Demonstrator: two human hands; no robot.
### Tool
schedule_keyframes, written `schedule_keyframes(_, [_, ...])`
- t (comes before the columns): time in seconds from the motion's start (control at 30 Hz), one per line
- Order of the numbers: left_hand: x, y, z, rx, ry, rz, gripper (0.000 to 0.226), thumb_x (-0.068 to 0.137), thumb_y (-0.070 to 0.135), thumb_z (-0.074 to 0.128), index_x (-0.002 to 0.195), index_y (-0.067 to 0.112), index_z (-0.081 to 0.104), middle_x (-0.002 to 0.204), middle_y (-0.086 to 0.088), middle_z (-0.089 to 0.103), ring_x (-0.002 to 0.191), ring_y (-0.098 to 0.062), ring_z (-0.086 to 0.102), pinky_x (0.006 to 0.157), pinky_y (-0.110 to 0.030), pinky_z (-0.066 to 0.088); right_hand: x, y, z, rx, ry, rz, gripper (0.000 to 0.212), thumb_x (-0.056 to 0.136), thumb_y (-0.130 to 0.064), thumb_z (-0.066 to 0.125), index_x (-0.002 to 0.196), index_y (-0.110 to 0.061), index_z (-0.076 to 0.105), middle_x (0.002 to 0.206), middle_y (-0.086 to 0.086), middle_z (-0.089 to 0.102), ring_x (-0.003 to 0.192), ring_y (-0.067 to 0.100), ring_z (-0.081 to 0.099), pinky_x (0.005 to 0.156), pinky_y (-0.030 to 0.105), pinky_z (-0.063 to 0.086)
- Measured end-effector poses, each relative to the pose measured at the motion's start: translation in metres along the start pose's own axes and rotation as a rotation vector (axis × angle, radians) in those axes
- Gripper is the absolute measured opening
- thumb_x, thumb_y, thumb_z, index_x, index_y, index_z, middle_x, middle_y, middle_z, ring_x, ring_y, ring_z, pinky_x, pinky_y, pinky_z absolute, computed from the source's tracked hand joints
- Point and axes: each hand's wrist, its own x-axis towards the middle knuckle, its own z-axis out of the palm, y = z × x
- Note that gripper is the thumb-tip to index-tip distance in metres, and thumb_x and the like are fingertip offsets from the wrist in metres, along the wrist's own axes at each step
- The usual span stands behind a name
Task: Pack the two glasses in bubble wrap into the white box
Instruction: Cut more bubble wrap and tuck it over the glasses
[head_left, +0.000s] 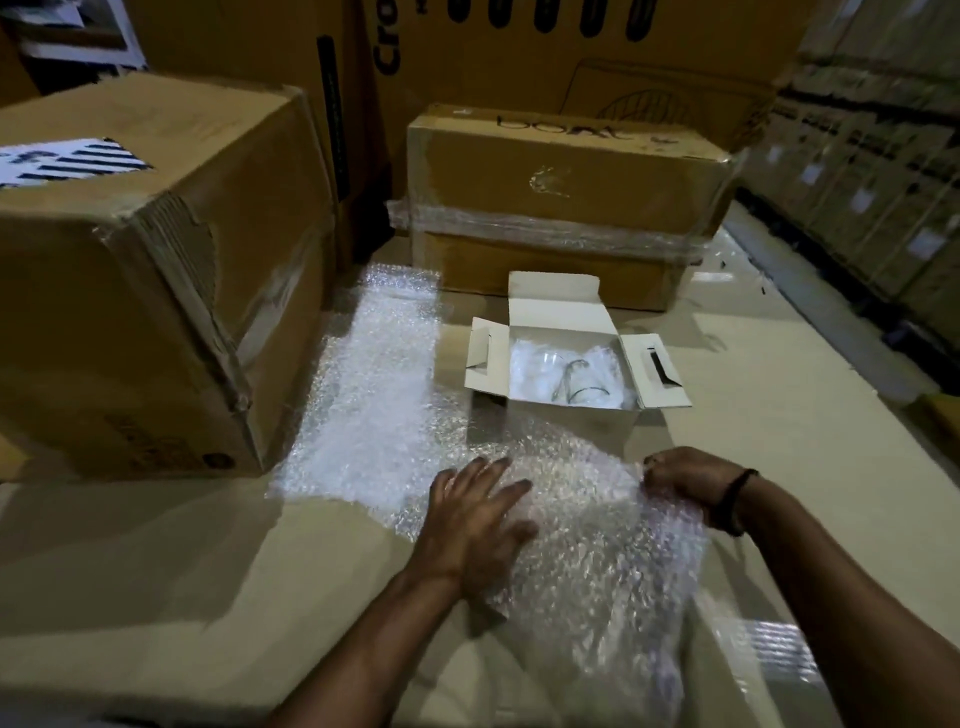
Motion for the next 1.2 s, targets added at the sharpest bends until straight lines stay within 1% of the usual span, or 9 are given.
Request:
schedule_keyframes(0.13, [-0.002,0.017,0.017,0.086,-0.141,-0.237,0.064,0.094,0.062,0.036,0.151,0.037,0.022,0.163,0.004,0.009,0.149,-0.021,0.006,0.118,-0.047,0.006,0.017,0.005,-0.019,-0.538,0.177,-0.005,0.025,0.074,-0.004,0.065,0.053,-0.011,0.054,0.047,0.006,0.051,0.042,0.019,0.048,0.044,0.020,0.036])
schedule_keyframes(0.2, [-0.004,0.027,0.026,0.115,-0.179,-0.281,0.064,0.094,0.061,0.035,0.151,0.033,0.023,0.163,-0.002,0.010,0.149,-0.026,0.006,0.117,-0.050,0.007,0.014,0.002,-0.016,-0.824,0.303,-0.050,0.007,0.072,-0.014,0.068,0.071,-0.017,0.061,0.071,0.006,0.066,0.070,0.023,0.063,0.059,0.024,0.045])
schedule_keyframes(0.33, [-0.007,0.043,0.033,0.147,-0.148,-0.313,0.063,0.095,0.060,0.031,0.150,0.031,0.029,0.162,-0.005,0.015,0.148,-0.027,0.010,0.116,-0.050,0.011,-0.005,0.018,0.017,-1.026,0.604,-0.526,0.040,0.078,-0.033,0.067,0.116,-0.022,0.064,0.120,0.007,0.064,0.107,0.031,0.059,0.087,0.037,0.045])
schedule_keyframes(0.4, [-0.011,0.050,0.032,0.121,-0.068,-0.333,0.059,0.092,0.057,0.031,0.144,0.031,0.041,0.160,-0.005,0.025,0.146,-0.026,0.018,0.114,-0.046,0.017,-0.014,0.035,0.042,-0.964,0.504,-0.682,0.056,0.081,-0.050,0.050,0.125,-0.018,0.060,0.132,0.011,0.058,0.116,0.033,0.056,0.095,0.044,0.043])
schedule_keyframes(0.53, [-0.028,0.047,0.027,0.154,0.335,-0.650,0.045,0.088,0.049,0.053,0.132,0.037,0.056,0.155,-0.014,0.031,0.142,-0.036,0.020,0.110,-0.053,0.019,-0.014,0.070,0.060,-1.058,0.183,-0.436,0.069,0.092,-0.061,0.020,0.152,-0.028,0.011,0.161,-0.003,0.002,0.148,0.017,0.001,0.119,0.044,0.002])
schedule_keyframes(0.7, [-0.044,0.022,0.019,0.180,0.195,-1.035,0.055,0.084,0.056,0.056,0.133,0.033,0.053,0.152,-0.021,0.031,0.140,-0.040,0.018,0.111,-0.055,0.010,-0.012,0.073,0.057,-1.071,0.147,-0.445,0.068,0.095,-0.060,0.020,0.152,-0.027,0.004,0.160,-0.007,-0.006,0.147,0.013,-0.008,0.118,0.043,-0.008])
schedule_keyframes(0.83, [-0.039,0.026,0.019,0.143,0.360,-0.846,0.044,0.084,0.027,0.066,0.127,0.017,0.060,0.127,-0.010,0.063,0.119,-0.031,0.054,0.103,-0.046,0.027,-0.008,0.070,0.055,-1.044,0.136,-0.485,0.065,0.096,-0.057,0.026,0.152,-0.025,0.014,0.161,-0.004,0.004,0.147,0.016,0.000,0.118,0.043,-0.002])
schedule_keyframes(0.97, [-0.043,0.046,0.026,-0.012,0.588,-0.393,0.065,0.071,-0.012,0.068,0.133,-0.003,0.054,0.138,-0.017,0.055,0.122,-0.031,0.056,0.105,-0.033,0.037,-0.008,0.053,0.044,-0.679,0.237,-0.600,0.043,0.096,-0.045,0.045,0.127,-0.016,0.056,0.133,0.008,0.056,0.123,0.024,0.050,0.102,0.035,0.037])
schedule_keyframes(1.2, [-0.044,0.084,0.038,-0.009,0.455,0.143,0.043,0.090,0.005,0.041,0.129,0.003,0.060,0.142,-0.008,0.052,0.113,-0.024,0.061,0.093,-0.033,0.046,-0.018,-0.020,0.041,0.203,-0.001,-0.264,0.068,0.077,-0.067,0.060,0.121,-0.016,0.057,0.102,0.009,0.066,0.072,0.023,0.062,0.055,0.029,0.048])
